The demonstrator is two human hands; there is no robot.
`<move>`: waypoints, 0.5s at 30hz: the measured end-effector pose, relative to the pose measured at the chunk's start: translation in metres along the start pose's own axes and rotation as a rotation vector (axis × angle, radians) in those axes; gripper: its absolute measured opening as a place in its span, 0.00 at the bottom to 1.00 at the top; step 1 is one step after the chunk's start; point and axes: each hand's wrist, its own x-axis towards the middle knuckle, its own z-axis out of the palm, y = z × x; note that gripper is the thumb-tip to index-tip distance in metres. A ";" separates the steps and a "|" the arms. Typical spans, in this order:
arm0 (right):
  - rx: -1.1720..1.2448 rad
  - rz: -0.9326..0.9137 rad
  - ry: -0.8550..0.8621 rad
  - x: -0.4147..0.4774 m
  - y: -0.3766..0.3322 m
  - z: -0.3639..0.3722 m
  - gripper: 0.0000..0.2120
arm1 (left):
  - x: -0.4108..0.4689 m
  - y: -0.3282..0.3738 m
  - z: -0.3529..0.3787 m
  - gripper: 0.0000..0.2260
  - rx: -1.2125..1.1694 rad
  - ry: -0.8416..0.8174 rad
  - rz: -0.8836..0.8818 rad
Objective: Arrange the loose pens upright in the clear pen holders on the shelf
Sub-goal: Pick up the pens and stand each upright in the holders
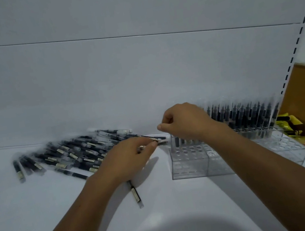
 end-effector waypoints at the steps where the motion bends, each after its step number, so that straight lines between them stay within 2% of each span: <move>1: -0.006 -0.018 -0.016 0.003 -0.006 0.004 0.12 | -0.004 -0.006 -0.004 0.12 0.021 0.025 0.003; 4: -0.013 -0.063 -0.113 0.022 -0.026 0.023 0.15 | -0.021 -0.033 -0.008 0.12 0.087 0.155 0.047; 6: -0.031 -0.064 -0.195 0.033 -0.040 0.037 0.20 | -0.030 -0.049 -0.009 0.17 0.150 0.195 0.003; 9: -0.155 -0.060 -0.254 0.047 -0.053 0.052 0.29 | -0.034 -0.064 -0.006 0.26 0.247 0.108 -0.127; 12: -0.125 -0.035 -0.370 0.055 -0.060 0.062 0.35 | -0.031 -0.068 0.000 0.29 0.249 0.046 -0.153; 15: 0.004 -0.047 -0.462 0.055 -0.066 0.071 0.33 | -0.030 -0.069 0.001 0.30 0.217 0.027 -0.166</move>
